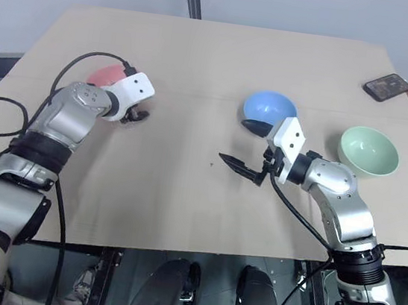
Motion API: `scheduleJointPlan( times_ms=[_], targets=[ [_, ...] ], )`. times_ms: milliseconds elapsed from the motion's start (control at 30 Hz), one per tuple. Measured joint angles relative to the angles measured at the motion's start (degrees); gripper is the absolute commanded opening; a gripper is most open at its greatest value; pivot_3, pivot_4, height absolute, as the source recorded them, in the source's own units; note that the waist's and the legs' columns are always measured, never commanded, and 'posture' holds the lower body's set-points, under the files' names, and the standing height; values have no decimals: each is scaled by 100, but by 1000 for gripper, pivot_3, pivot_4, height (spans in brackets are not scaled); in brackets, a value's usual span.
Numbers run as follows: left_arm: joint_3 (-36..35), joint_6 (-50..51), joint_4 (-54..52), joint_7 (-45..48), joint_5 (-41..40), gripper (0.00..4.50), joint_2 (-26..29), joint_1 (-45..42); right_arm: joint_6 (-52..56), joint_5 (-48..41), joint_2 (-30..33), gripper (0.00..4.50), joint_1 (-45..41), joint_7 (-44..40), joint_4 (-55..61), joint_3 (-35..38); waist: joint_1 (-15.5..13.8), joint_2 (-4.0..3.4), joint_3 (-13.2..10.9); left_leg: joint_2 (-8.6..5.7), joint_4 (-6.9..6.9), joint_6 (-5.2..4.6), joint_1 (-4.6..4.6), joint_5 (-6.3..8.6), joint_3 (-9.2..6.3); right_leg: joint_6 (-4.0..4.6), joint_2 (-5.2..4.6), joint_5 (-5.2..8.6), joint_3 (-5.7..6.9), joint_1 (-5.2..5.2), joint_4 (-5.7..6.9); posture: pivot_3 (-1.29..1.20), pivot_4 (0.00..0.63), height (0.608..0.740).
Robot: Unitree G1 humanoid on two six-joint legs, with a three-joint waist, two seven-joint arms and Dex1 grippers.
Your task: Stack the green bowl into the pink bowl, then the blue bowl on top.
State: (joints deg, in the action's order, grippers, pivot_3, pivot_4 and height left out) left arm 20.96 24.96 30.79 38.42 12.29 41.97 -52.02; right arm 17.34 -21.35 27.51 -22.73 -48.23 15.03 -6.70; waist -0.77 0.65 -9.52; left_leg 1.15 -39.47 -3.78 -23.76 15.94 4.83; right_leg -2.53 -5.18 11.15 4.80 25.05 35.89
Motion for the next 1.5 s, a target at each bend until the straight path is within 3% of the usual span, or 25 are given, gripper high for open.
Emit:
scheduleJointPlan(
  times_ms=[100, 300, 467, 600, 833, 967, 1100, 1167, 1300, 1467, 1500],
  targets=[
    [-12, -94, 42, 160, 47, 22, -76, -5, -6, 62, 19, 4500, 144, 60, 19, 4, -5, 0, 0, 4, -3, 0, -1, 0, 0, 0, 0, 0, 0, 0, 2, 0, 150, 740],
    [-311, -52, -885, 982, -353, 22, 8, 353, -11, 91, 79, 4500, 363, 227, 171, 110, 7, 0, 0, 14, -7, 0, -1, 0, -5, 2, 0, -1, -3, 1, 5, 0, 150, 740],
    [-757, 24, -3333, 2274, -1469, 22, 527, 1488, -13, 115, 293, 4500, 701, 299, 248, 343, 11, -1, 0, 19, -10, 0, 1, 0, -27, 3, -3, -2, -11, 3, 9, 0, 150, 740],
    [-1117, -422, -4418, 2663, -2144, 22, 502, 2327, -26, 115, 408, 4500, 909, 338, 304, 495, -3, -2, 0, 20, -23, 3, 10, -2, -33, 3, -1, -2, -9, -9, 16, 0, 150, 740],
    [-886, -1428, -4317, 2777, -1917, 22, 405, 2658, -91, 186, 425, 4500, 969, 391, 305, 552, -6, -3, 0, 19, -75, -1, 8, 0, -40, 2, 7, 2, -9, -9, 63, 0, 150, 740],
    [-881, -1511, -4217, 2877, -2028, 1569, 226, 2666, -141, 227, 422, 4500, 1001, 442, 305, 551, -2, -3, 0, 19, -78, -2, 5, 1, -41, 4, 7, 0, -12, -7, 67, 0, 150, 740],
    [-885, -1211, -4269, 3064, -2310, 3728, 223, 2666, -145, 244, 422, 4500, 1002, 452, 305, 551, -1, -3, 0, 20, -78, -2, 5, 1, -41, 4, 7, 0, -12, -6, 67, 0, 150, 740],
    [-921, -1059, -4362, 3054, -2388, 4378, 225, 2681, -149, 265, 422, 4500, 1002, 451, 305, 549, -1, -3, 0, 20, -78, -2, 5, 1, -41, 4, 7, 0, -12, -7, 67, 0, 150, 740],
    [-1287, -509, -4698, 2786, -2808, 4487, 210, 2950, -231, 444, 365, 4500, 806, 495, 139, 470, 20, -3, 0, 26, -78, -2, 6, 1, -39, 4, 7, 0, -17, -4, 70, 0, 150, 740],
    [-2326, 340, -5247, 2342, -3509, 4487, 325, 3577, -468, 810, 350, 4500, 313, 498, -342, 268, 93, -4, -1, 32, -78, -1, 8, 0, -40, 4, 7, 1, -19, -2, 75, 0, 150, 740],
    [-2904, 394, -5401, 2129, -3833, 4487, 117, 3966, -532, 948, 319, 4500, 47, 480, -645, 128, 83, -7, -2, 31, -79, -1, 10, 1, -31, 4, 4, 0, -27, -2, 73, 0, 150, 740]
  ],
)
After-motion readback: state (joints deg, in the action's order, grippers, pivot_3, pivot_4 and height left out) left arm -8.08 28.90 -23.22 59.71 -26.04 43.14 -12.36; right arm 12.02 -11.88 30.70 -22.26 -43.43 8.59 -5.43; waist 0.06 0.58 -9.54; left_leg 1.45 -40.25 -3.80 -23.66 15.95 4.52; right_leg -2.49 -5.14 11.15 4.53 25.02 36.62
